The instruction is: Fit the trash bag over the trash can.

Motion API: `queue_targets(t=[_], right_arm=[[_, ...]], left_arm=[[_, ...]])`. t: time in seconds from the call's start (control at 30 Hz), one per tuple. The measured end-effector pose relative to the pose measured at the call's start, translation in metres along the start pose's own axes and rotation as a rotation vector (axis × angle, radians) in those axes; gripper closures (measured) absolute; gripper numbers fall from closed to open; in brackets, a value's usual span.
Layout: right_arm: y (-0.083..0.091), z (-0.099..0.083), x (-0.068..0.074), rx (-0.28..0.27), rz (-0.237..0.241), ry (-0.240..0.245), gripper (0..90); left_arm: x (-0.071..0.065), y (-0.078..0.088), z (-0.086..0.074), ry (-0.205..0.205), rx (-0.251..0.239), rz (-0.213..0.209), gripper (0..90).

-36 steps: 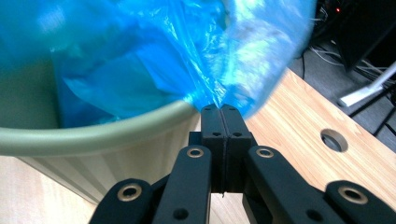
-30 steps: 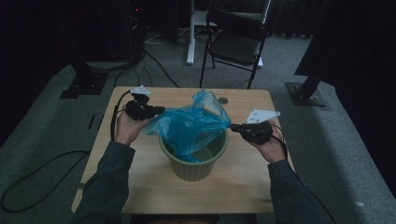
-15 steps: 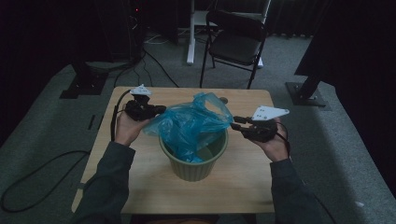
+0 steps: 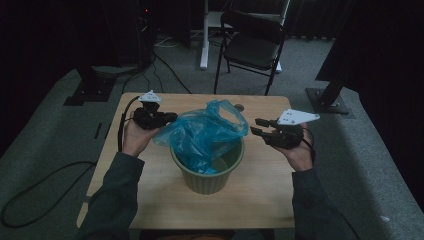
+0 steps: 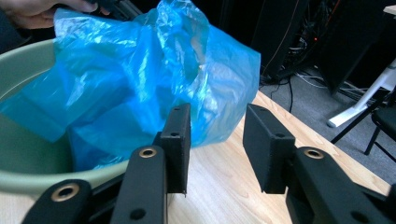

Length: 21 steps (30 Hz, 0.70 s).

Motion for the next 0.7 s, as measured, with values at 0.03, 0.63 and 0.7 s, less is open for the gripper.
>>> queue_targets(t=[0.03, 0.63, 0.7], right_arm=[[-0.002, 0.001, 0.000, 0.000, 0.000, -0.002, 62.3], [-0.029, 0.001, 0.005, 0.056, 0.045, -0.005, 86.9], [-0.029, 0.001, 0.005, 0.057, 0.045, -0.005, 86.9]], left_arm=[[0.000, 0.000, 0.000, -0.002, 0.001, 0.005, 82.5], [-0.012, 0.021, 0.014, 0.003, -0.081, -0.065, 60.7], [-0.012, 0.021, 0.014, 0.003, -0.081, -0.065, 60.0]])
Point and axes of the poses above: each handheld gripper's, and its own axes: y roughly backward along the jaws, z roughly out of its top, x roughly to its left, the point moved 7 cm from there along -y, roughly forward along the jaws, and after that the axes turned 11 degrees about y, right-handed, at the moved point
